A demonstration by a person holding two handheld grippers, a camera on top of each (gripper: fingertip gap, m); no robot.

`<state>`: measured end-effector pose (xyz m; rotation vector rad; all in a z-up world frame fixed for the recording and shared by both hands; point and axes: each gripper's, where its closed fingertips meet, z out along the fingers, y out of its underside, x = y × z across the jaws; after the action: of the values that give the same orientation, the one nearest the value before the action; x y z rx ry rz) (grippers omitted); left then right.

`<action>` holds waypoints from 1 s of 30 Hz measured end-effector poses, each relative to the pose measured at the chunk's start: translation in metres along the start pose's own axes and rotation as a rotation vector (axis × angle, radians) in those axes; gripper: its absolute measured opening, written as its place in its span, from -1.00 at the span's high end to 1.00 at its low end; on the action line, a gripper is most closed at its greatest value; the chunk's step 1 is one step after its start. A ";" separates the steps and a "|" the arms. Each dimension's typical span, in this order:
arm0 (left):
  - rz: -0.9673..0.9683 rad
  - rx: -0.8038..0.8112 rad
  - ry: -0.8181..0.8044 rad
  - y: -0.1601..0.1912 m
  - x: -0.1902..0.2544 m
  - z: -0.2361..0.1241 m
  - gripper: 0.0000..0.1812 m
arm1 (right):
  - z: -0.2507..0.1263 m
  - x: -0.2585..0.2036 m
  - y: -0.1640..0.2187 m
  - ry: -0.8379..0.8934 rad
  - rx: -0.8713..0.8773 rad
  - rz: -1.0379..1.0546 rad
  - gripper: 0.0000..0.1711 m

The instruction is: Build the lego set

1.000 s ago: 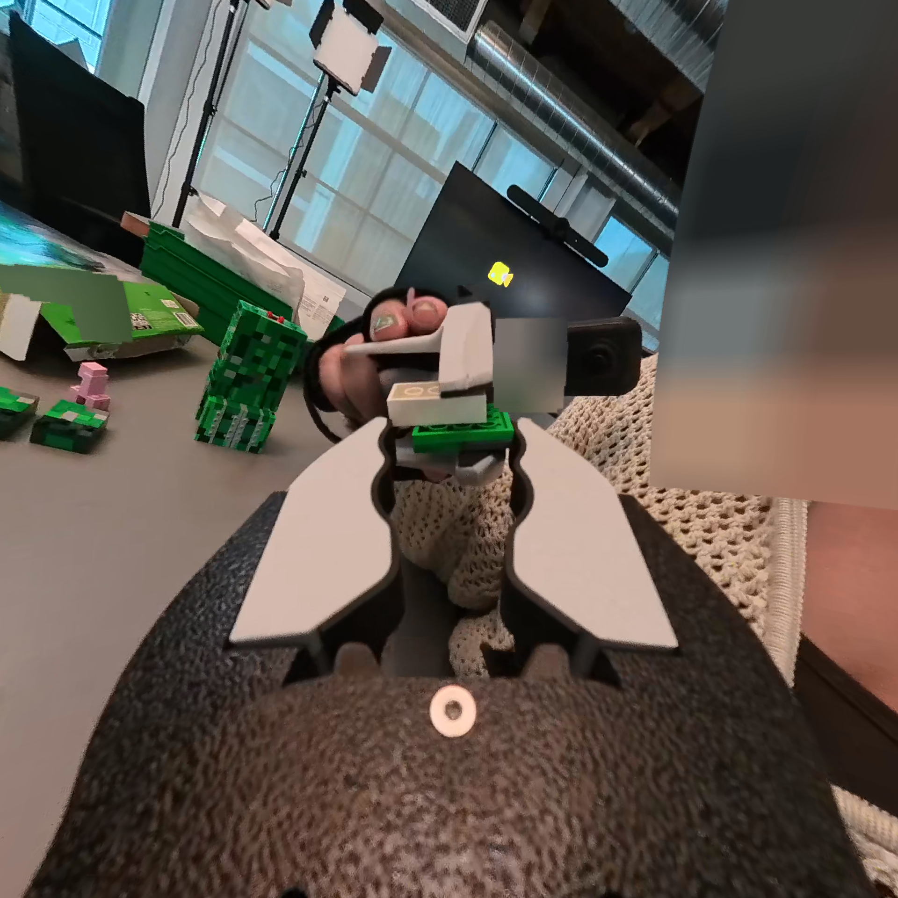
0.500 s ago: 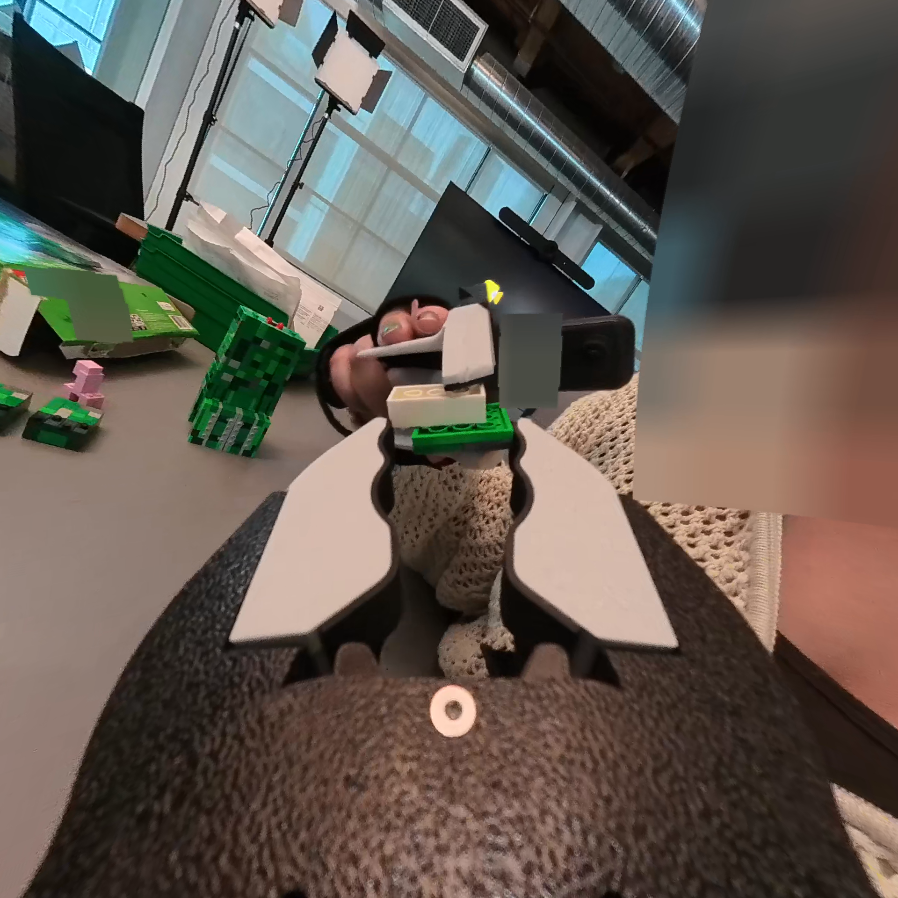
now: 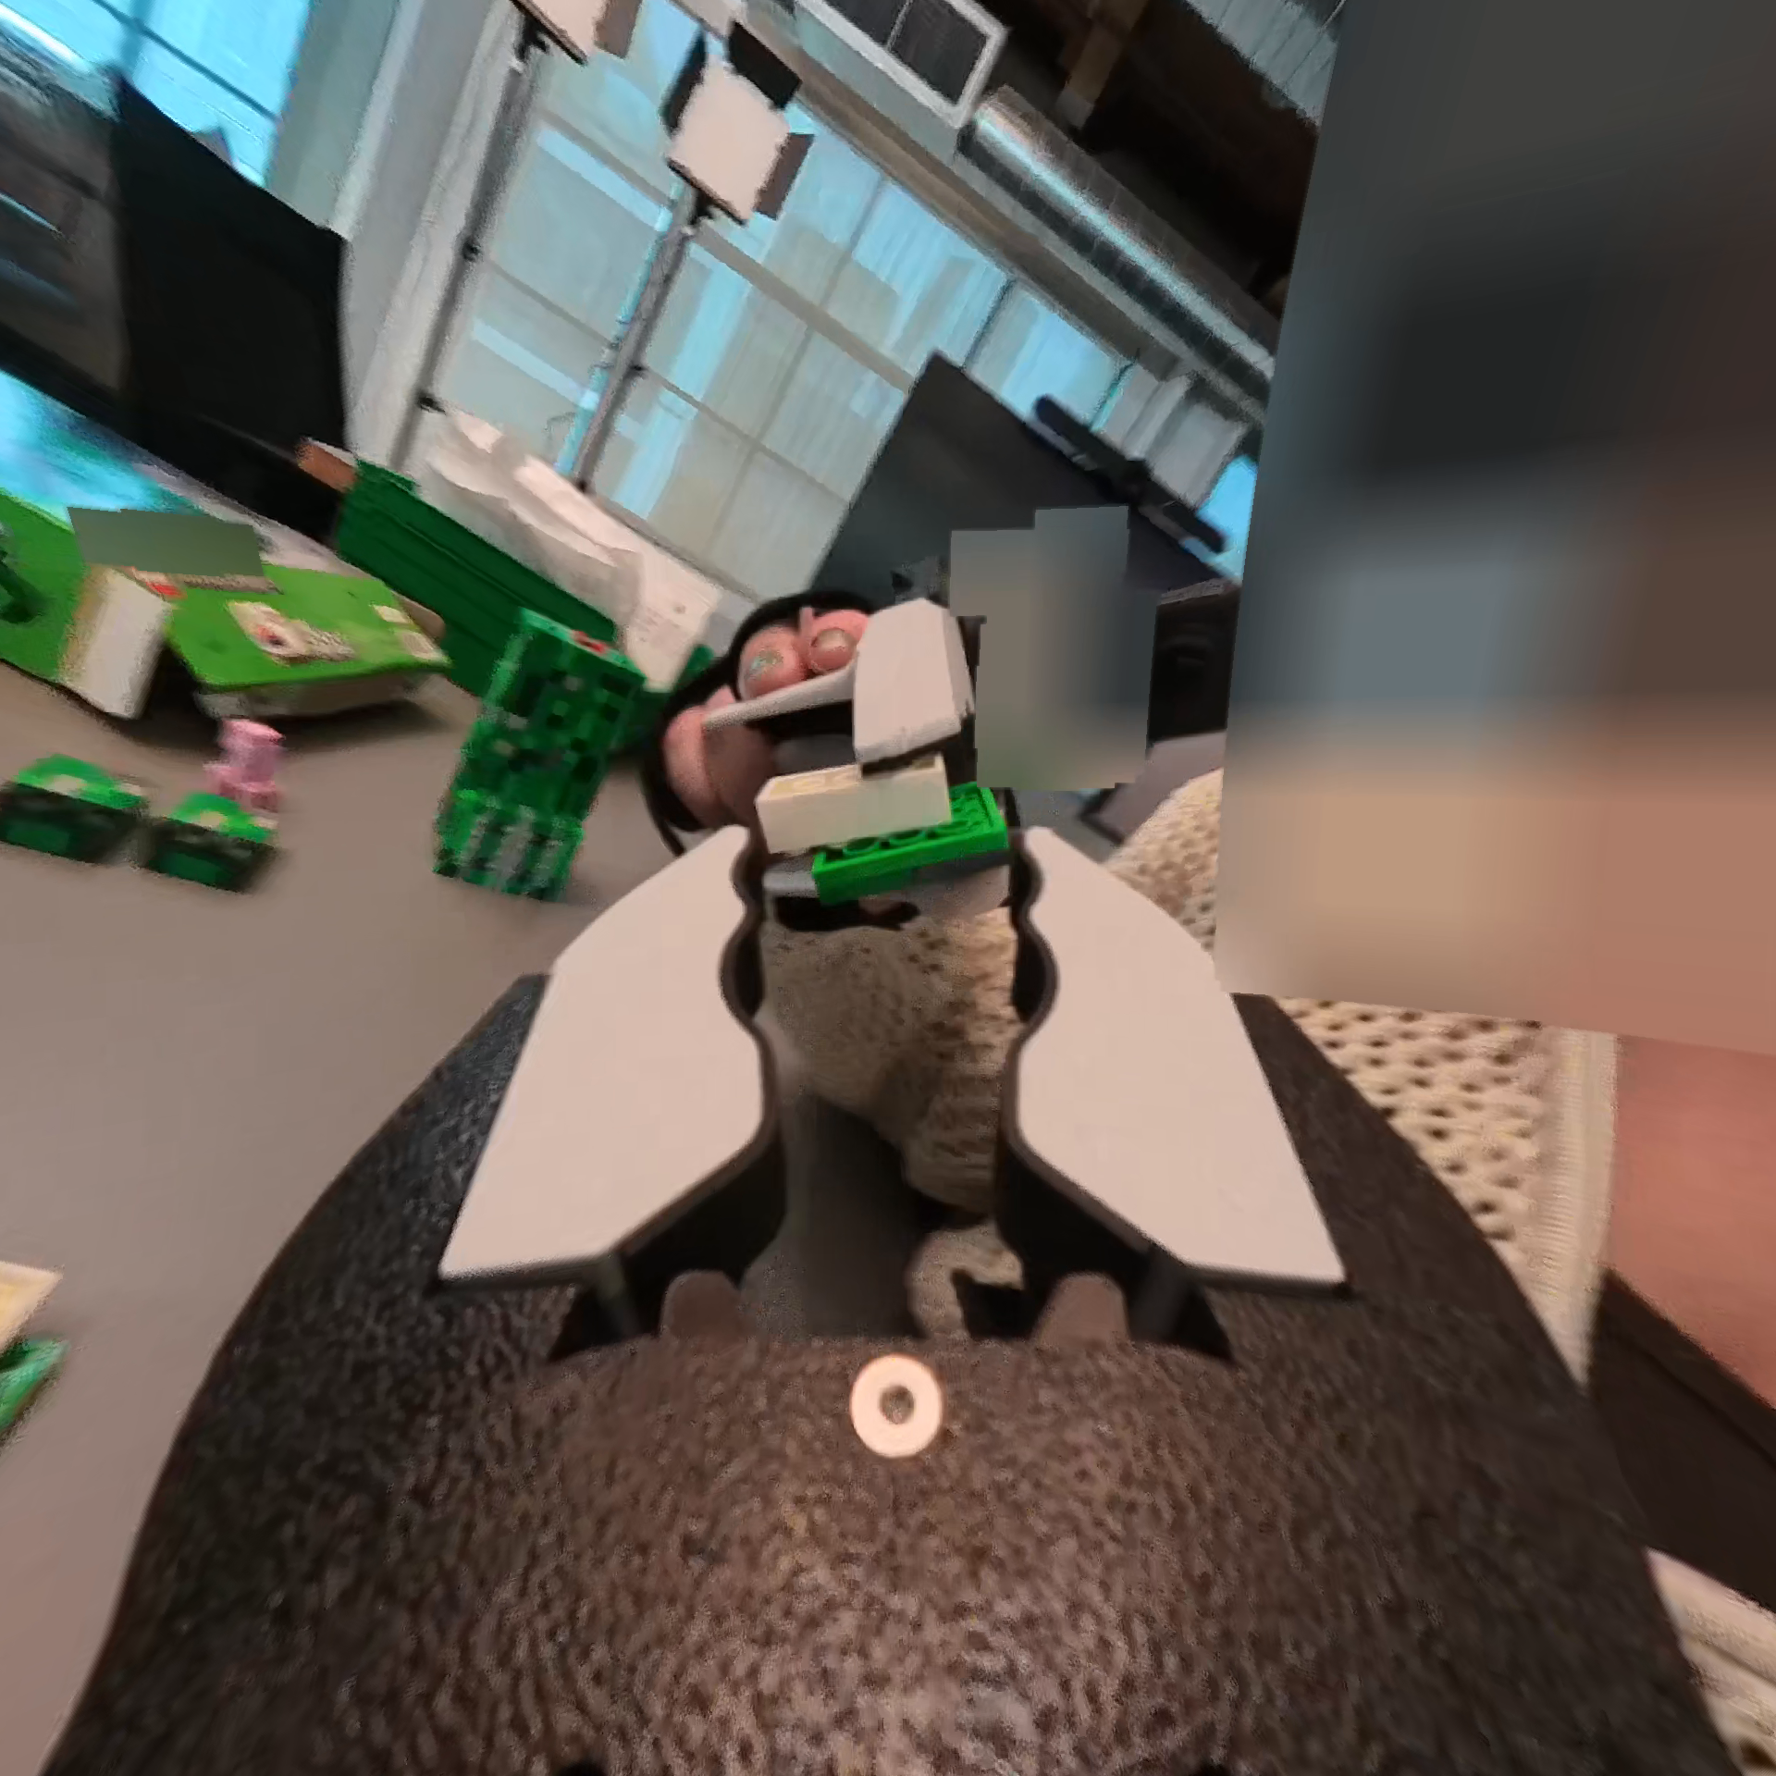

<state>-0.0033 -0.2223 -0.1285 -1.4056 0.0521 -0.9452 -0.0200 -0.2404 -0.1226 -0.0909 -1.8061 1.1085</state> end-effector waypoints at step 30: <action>0.709 -0.026 -0.267 -0.009 0.013 0.009 0.82 | -0.028 0.005 -0.022 -0.132 0.747 0.631 0.79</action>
<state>0.0059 -0.2214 -0.1126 -1.3801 0.3395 -0.1698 0.0073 -0.2328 -0.1008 -0.1465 -1.3838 2.2190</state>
